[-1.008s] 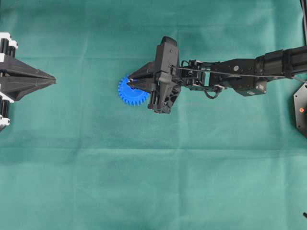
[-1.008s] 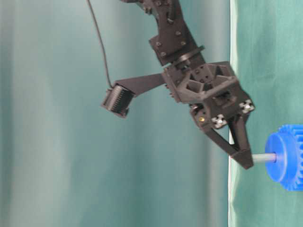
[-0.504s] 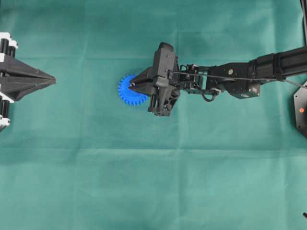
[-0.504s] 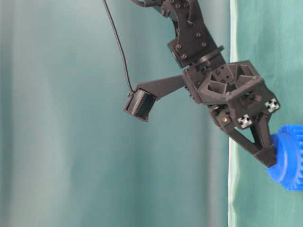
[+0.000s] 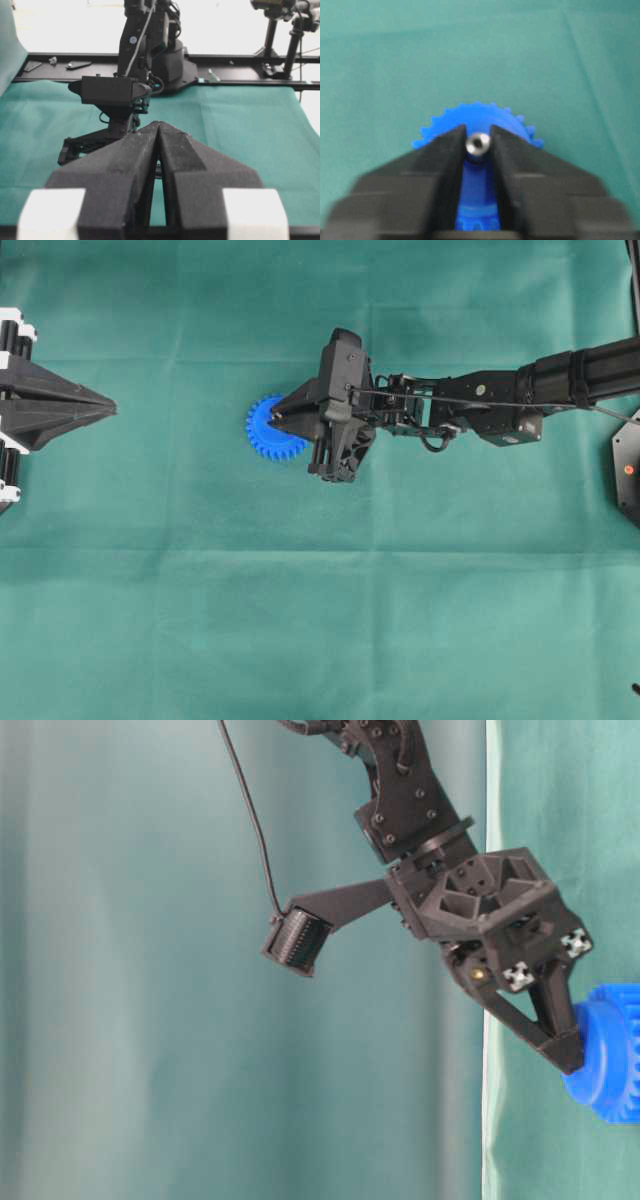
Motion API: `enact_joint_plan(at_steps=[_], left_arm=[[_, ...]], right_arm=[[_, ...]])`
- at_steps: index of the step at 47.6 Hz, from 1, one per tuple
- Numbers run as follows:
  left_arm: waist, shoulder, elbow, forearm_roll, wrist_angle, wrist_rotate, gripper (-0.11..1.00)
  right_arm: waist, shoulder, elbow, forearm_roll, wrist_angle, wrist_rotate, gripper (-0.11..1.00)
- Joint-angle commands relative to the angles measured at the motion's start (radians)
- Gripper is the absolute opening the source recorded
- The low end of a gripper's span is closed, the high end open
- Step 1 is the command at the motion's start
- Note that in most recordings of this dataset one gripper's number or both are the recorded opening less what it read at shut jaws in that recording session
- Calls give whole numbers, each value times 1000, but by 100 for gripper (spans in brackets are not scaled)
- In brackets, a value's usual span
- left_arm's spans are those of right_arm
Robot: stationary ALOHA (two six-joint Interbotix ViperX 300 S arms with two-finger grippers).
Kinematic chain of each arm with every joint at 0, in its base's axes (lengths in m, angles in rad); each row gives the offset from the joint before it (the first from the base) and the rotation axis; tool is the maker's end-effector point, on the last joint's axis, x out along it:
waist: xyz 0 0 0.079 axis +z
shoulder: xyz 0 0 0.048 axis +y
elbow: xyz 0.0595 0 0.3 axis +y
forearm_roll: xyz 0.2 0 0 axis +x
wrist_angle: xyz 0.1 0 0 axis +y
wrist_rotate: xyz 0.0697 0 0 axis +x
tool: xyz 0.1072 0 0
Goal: Insert the shaft placed at a random location into the center hole of the medium gear at another random location.
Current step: 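Open the right gripper and retract it right, away from the gear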
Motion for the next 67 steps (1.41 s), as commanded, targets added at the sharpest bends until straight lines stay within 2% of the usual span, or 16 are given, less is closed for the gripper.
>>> enact_joint_plan(at_steps=[1,7,10,17,36,67], left_arm=[[2,3,-20,2,-5,0,0],[2,5,-21,2,-5,3,0],[2,3,-20,2,-5,5,0],[2,3,-21,2,-5,5,0],[2,2,-20,2,-3,6,0],[3,0,-20,2,-3,5,0]], right_arm=[[2,-23,-17,3,-11,2,41],[8,-54,-12,2,-11,0,76],[8,-77,-9,0,-8,0,88],[8,-140,6,0,-3,-6,80],[9,-287,72,-2,21,-6,80],[14,-548,327,0,21,0,80]])
